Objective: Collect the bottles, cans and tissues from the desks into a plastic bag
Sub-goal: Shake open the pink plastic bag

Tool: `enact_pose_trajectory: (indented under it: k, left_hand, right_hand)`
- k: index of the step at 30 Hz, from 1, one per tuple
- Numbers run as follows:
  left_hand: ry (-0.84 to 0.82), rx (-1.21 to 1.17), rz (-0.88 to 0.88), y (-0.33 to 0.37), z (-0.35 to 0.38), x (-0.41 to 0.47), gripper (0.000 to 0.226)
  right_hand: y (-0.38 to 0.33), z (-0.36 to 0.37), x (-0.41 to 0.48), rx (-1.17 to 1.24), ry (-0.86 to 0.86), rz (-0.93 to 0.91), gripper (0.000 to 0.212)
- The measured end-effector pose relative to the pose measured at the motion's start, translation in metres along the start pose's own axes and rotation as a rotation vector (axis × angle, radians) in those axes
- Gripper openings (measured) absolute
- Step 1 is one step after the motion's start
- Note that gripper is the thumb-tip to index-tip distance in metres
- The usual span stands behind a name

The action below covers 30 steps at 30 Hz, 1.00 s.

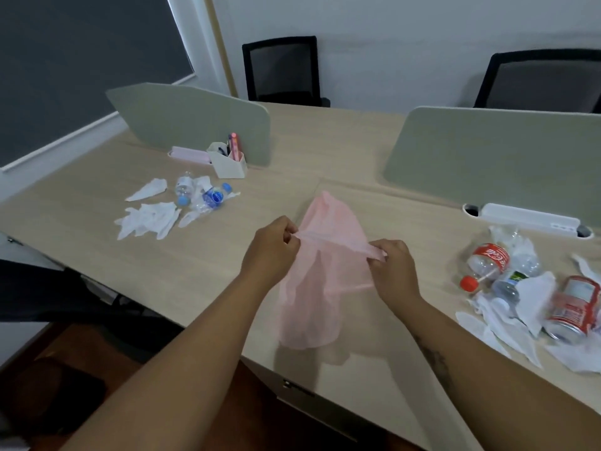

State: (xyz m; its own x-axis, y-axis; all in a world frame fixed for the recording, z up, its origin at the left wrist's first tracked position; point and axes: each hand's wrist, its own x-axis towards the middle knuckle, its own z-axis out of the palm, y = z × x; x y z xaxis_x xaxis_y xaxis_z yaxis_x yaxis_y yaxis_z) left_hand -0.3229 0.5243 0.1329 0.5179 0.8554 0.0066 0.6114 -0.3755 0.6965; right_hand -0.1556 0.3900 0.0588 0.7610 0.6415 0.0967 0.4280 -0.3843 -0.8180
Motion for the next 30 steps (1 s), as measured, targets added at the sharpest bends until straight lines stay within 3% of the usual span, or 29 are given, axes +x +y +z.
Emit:
enact_pose_trajectory:
  k: [2, 5, 6, 8, 10, 12, 15, 17, 18, 21, 23, 28, 30]
  left_hand:
    - [-0.012, 0.022, -0.018, -0.012, -0.009, 0.013, 0.008]
    - [-0.121, 0.274, 0.125, -0.021, -0.008, 0.03, 0.064]
    - [-0.107, 0.394, 0.247, -0.021, -0.004, 0.035, 0.067]
    - [0.001, 0.469, 0.477, -0.018, -0.007, 0.052, 0.035]
    - [0.055, 0.292, 0.467, -0.026, -0.029, 0.077, 0.008]
    - [0.027, 0.132, 0.364, -0.048, -0.059, 0.107, 0.013]
    - [-0.094, 0.232, 0.311, -0.074, -0.086, 0.131, 0.016]
    - [-0.164, 0.39, 0.351, -0.065, -0.082, 0.124, 0.061]
    - [-0.141, 0.464, 0.427, -0.057, -0.076, 0.117, 0.069]
    - [0.018, 0.45, 0.652, -0.033, -0.071, 0.116, 0.025]
    - [-0.01, 0.2, 0.541, -0.034, -0.085, 0.14, 0.014]
    - [-0.014, 0.003, 0.363, -0.053, -0.12, 0.185, 0.011]
    - [-0.038, 0.046, 0.424, -0.049, -0.115, 0.176, 0.046]
  right_hand:
    - [-0.008, 0.001, 0.01, -0.03, 0.042, 0.042, 0.022]
    - [-0.029, 0.016, 0.019, -0.039, 0.096, 0.017, 0.019]
    - [-0.038, 0.024, 0.02, -0.059, 0.106, -0.004, 0.019]
    - [-0.052, 0.038, 0.022, -0.17, 0.155, -0.053, 0.021]
    - [-0.06, 0.041, 0.023, -0.332, 0.245, -0.054, 0.019]
    - [-0.064, 0.04, 0.025, -0.418, 0.314, 0.001, 0.015]
    - [-0.081, 0.049, 0.03, -0.433, 0.353, 0.009, 0.011]
    - [-0.103, 0.064, 0.034, -0.442, 0.367, -0.037, 0.009]
    - [-0.114, 0.069, 0.035, -0.459, 0.37, -0.054, 0.009]
    - [-0.13, 0.069, 0.037, -0.635, 0.384, -0.123, 0.008]
    - [-0.125, 0.057, 0.038, -0.785, 0.415, -0.164, 0.011]
    - [-0.107, 0.034, 0.035, -0.799, 0.432, 0.011, 0.013]
    - [-0.109, 0.033, 0.034, -0.713, 0.421, 0.062, 0.016]
